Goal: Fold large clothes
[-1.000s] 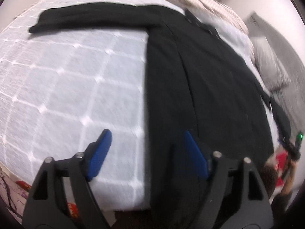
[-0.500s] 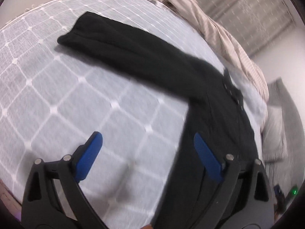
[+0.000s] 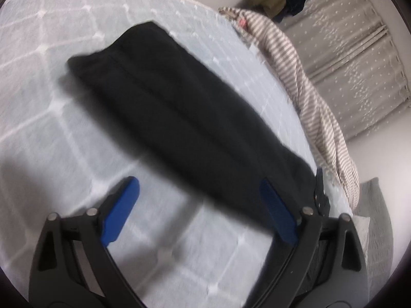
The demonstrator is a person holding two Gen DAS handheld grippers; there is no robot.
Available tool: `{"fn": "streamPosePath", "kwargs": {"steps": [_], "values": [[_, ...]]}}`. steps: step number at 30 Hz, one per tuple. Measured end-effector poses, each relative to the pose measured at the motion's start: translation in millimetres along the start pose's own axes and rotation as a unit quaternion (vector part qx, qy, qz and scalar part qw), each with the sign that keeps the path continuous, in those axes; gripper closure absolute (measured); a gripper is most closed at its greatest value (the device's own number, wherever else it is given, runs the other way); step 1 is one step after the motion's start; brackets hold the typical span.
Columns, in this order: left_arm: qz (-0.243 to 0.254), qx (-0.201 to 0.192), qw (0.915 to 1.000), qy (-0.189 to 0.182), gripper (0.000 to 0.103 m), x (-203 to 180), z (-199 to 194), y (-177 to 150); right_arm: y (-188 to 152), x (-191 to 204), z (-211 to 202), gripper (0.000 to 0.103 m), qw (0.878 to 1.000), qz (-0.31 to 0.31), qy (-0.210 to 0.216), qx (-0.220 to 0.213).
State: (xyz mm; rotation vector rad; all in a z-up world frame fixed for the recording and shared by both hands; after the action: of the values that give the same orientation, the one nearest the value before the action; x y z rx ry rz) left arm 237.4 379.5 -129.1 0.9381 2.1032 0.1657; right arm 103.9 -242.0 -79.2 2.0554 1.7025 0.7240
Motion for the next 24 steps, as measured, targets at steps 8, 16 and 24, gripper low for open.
{"fn": "streamPosePath", "kwargs": {"steps": [8, 16, 24], "values": [[-0.012, -0.042, 0.9977, 0.052, 0.094, -5.1, 10.3, 22.6, 13.4, 4.1, 34.7, 0.021, 0.999, -0.006, -0.024, 0.020], [0.074, -0.121, 0.9898, 0.016, 0.097, -93.9, -42.3, 31.2, 23.7, 3.9, 35.6, 0.021, 0.998, -0.021, -0.056, 0.004], [0.178, -0.106, 0.9766, -0.057, 0.097, -204.6, -71.8, -11.1, 26.1, 4.4, 25.1, 0.021, 0.999, -0.011, -0.046, -0.008]]}}
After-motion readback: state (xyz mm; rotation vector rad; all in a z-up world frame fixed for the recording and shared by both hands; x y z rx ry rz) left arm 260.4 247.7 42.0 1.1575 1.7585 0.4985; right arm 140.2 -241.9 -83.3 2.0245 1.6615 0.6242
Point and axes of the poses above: each gripper's, at about its wrist camera, not at the fingertips, and z roughly the way its jaws point, x to its left, y to its top, the point moved 7 cm from there along z, roughly the way its jaws point, and after that the axes turned 1 degree about -z, right-handed, at the moved point
